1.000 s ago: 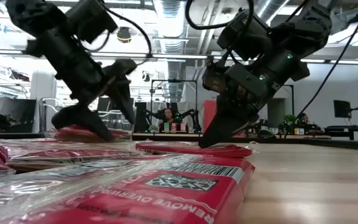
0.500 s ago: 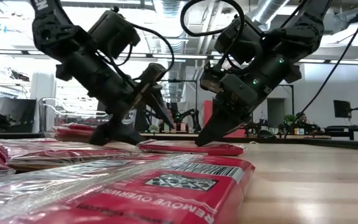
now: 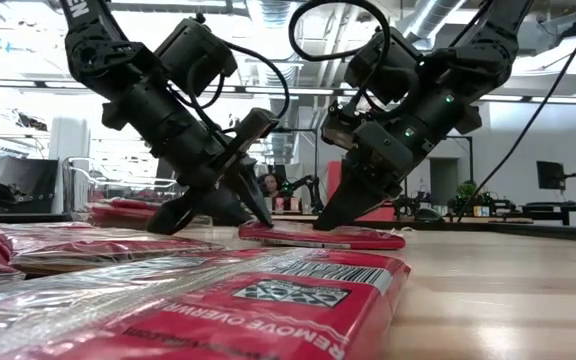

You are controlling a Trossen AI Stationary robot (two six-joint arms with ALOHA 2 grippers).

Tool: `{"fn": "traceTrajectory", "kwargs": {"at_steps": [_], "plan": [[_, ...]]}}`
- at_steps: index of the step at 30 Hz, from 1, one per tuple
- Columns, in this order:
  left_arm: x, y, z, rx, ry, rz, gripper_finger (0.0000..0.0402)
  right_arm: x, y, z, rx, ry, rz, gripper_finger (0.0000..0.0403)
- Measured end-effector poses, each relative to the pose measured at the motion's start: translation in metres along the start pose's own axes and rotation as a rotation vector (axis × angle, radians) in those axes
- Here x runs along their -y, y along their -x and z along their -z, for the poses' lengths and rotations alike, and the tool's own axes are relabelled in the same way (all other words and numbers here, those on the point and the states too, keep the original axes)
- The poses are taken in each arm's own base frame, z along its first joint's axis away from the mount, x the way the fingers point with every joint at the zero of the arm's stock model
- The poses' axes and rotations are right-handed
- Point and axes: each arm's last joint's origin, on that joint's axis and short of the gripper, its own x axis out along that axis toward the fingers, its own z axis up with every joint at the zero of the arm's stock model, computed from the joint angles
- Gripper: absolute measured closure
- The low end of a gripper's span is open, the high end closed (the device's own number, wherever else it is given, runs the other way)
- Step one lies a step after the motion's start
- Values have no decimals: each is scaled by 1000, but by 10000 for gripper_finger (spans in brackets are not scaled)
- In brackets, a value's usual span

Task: Sort popcorn bags into baskets
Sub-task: Put the red popcorn bag into the transparent bin

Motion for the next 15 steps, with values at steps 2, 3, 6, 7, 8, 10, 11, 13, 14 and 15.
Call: {"fn": "traceTrajectory", "kwargs": {"at_steps": [2, 3, 6, 7, 8, 10, 11, 13, 14, 15], "plan": [[-1, 0, 0, 26, -3, -12, 390, -1, 3, -3, 11, 0, 3, 368], [-1, 0, 0, 35, 0, -19, 391, -2, 6, -5, 10, 1, 2, 367], [1, 2, -2, 41, 36, -4, 399, -5, 25, -13, 7, 4, 0, 366], [3, 4, -3, 39, 46, 7, 400, -7, 35, -18, 11, 4, -2, 367], [4, 6, -4, 39, 50, 12, 400, -8, 46, -22, 17, 5, -4, 369], [7, 13, -6, 45, 56, 12, 401, -11, 72, -31, 25, -3, -8, 374], [12, 18, -8, 62, 60, 28, 401, -12, 86, -36, 44, -11, -11, 377], [25, 31, -16, 122, 72, 83, 401, -15, 116, -44, 93, -26, -11, 382], [31, 39, -19, 153, 77, 98, 401, -17, 131, -47, 127, -27, -4, 383], [34, 46, -23, 182, 80, 97, 401, -17, 145, -50, 161, -27, 10, 384]]}}
